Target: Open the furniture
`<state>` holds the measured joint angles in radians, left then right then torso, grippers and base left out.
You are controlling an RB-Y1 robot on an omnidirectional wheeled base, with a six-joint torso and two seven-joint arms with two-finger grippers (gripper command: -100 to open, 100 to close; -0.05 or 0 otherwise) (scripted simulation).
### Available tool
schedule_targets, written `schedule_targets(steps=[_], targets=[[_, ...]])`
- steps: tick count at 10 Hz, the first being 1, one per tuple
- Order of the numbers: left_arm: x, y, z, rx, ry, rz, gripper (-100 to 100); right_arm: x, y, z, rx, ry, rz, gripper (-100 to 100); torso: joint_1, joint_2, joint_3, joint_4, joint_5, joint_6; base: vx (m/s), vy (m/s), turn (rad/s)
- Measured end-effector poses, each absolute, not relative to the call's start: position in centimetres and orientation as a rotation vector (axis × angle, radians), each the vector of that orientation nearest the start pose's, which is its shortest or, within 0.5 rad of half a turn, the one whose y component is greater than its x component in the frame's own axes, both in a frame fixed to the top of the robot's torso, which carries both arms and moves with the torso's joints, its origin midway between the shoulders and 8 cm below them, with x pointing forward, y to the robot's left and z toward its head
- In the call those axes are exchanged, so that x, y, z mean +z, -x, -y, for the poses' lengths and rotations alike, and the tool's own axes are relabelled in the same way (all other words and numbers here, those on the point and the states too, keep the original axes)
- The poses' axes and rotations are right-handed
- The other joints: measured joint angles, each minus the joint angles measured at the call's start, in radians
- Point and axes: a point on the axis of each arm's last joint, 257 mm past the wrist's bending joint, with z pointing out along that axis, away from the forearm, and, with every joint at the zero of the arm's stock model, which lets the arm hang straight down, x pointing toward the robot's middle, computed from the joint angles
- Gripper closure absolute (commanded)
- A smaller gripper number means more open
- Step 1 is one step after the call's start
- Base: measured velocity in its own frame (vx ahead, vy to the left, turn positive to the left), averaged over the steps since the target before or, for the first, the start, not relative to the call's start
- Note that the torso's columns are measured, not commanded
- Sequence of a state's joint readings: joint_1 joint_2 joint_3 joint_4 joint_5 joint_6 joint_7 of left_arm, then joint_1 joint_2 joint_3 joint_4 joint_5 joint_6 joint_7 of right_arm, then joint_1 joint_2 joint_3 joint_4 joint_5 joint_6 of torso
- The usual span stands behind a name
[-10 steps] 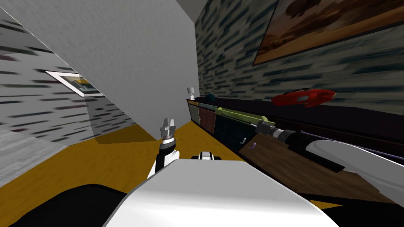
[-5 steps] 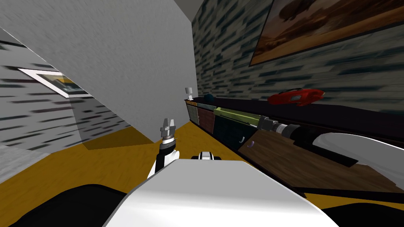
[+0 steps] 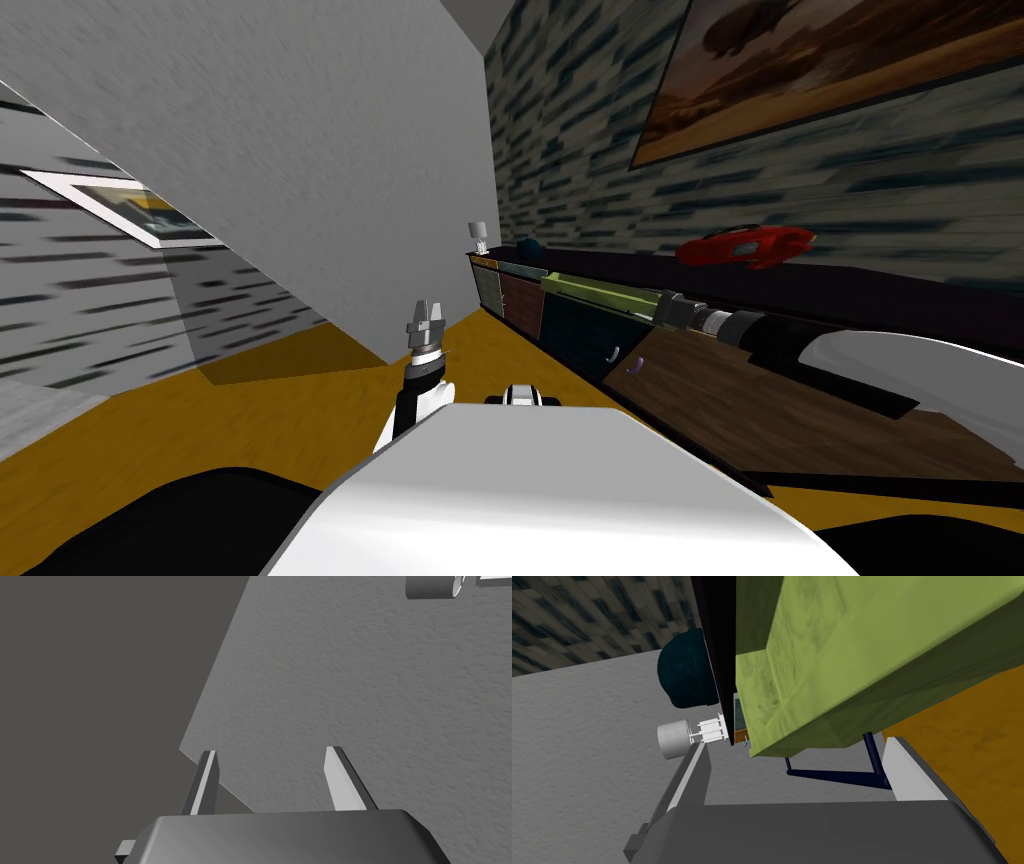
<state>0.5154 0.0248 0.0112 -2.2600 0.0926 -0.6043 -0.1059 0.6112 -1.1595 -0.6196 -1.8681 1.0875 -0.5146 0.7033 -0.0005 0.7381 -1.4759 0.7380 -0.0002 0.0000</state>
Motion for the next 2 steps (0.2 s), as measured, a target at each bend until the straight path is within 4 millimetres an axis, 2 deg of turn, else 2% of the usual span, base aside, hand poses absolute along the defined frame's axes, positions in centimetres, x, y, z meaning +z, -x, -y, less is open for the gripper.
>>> schedule_targets(steps=[2], targets=[[3.05, -32.61, -29.25, -1.256, 0.604, -0.548, 0, -4.77, -40.98, 48.86, -0.880, 1.458, -1.277, 0, 0.001, 0.000, 0.000, 0.000, 0.000, 0.000, 0.000, 0.000, 0.000]])
